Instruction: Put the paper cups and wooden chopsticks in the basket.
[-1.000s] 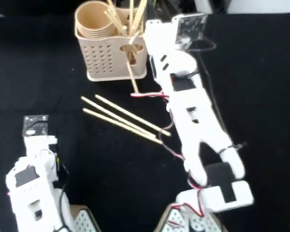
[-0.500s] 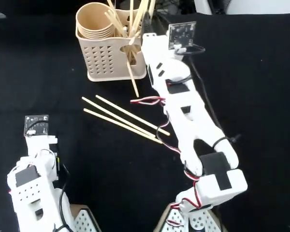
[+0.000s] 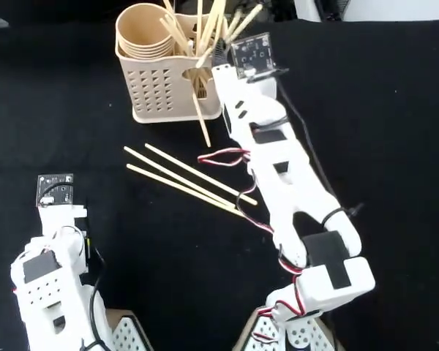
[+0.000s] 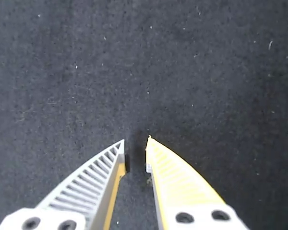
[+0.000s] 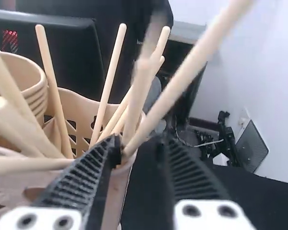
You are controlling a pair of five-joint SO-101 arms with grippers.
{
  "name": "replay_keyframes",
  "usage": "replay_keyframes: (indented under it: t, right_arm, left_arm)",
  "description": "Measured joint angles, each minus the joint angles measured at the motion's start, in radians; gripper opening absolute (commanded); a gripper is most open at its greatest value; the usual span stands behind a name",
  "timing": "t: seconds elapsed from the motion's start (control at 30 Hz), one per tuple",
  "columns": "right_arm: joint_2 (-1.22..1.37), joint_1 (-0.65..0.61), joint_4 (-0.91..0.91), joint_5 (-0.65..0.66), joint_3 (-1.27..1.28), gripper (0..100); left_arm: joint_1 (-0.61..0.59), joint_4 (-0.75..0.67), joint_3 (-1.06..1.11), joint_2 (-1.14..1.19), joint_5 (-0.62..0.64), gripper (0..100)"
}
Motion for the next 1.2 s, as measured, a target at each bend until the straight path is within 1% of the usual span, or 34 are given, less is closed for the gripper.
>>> replay_keyframes:
  t: [0.17, 0.37, 0.5, 0.77, 0.83, 0.93, 1.07, 1.2]
  right_arm:
    - [0.0, 0.0, 0.097, 0.0, -0.06, 19.7]
    - [-0.055, 0.002, 0.107, 0.0, -0.06, 19.7]
    - [-0.216, 0.003, 0.11, 0.0, 0.009, 19.7]
    - [-0.608, -0.006, 0.11, 0.0, 0.256, 17.0]
    - [-0.706, -0.018, 0.135, 0.0, 0.311, 16.9]
    - [-0.822, -0.038, 0.29, 0.0, 0.324, 16.9]
    - [-0.864, -0.098, 0.646, 0.014, 0.285, 16.9]
    - [-0.852, -0.195, 1.026, 0.138, 0.195, 16.9]
  left_arm:
    - [0.0, 0.0, 0.0, 0.0, 0.0, 9]
    - [0.0, 0.0, 0.0, 0.0, 0.0, 9]
    - [0.0, 0.0, 0.0, 0.0, 0.0, 9]
    - [0.0, 0.0, 0.0, 0.0, 0.0, 9]
    - [0.0, 0.0, 0.0, 0.0, 0.0, 9]
    - [0.0, 0.0, 0.0, 0.0, 0.0, 9]
    - [0.0, 0.0, 0.0, 0.0, 0.0, 9]
    - [0.0, 0.0, 0.0, 0.0, 0.0, 9]
